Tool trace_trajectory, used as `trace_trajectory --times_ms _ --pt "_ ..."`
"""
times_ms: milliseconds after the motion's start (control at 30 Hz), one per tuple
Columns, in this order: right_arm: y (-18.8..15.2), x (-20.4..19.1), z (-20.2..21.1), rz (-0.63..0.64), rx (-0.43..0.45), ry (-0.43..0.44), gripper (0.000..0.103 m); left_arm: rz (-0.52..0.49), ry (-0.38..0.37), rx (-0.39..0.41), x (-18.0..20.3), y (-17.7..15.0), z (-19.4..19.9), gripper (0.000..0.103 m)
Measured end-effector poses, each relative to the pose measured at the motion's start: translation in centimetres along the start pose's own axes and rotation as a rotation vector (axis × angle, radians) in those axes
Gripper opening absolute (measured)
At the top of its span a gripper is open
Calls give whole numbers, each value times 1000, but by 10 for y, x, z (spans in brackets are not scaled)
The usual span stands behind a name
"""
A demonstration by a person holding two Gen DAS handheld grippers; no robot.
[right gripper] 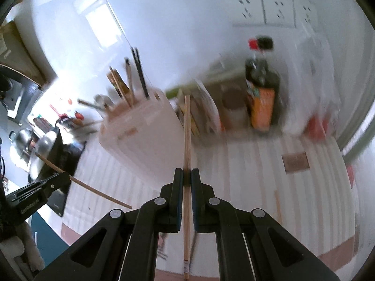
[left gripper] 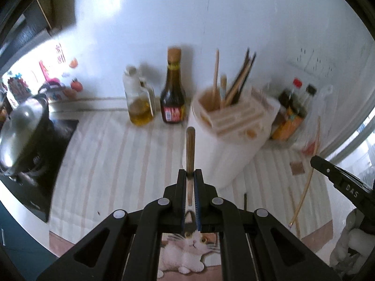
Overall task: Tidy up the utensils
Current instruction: 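Lift both light chopsticks and carry them above the beige holder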
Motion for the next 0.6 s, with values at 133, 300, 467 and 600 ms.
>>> trace_trajectory --times_ms 133,300,467,600 --pt "36 -8 13 4 65 21 7 14 -5 66 -2 25 26 4" --pt "86 -22 32 33 149 34 7 31 -8 146 -2 61 56 4" --pt "136 -35 45 62 229 27 7 37 -13 217 8 99 74 4" --pt "176 -50 45 103 276 7 7 32 -30 249 23 130 77 4"
Point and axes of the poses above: each gripper's, at about its wrist camera, not at the fingertips, and z roughly against the way its jaws point, x to its right, y to its top, the point moved 1 cm from there along -z, roughly the way its jaws point, and after that the axes turned 13 degrees about z, right-handed, at the moved point
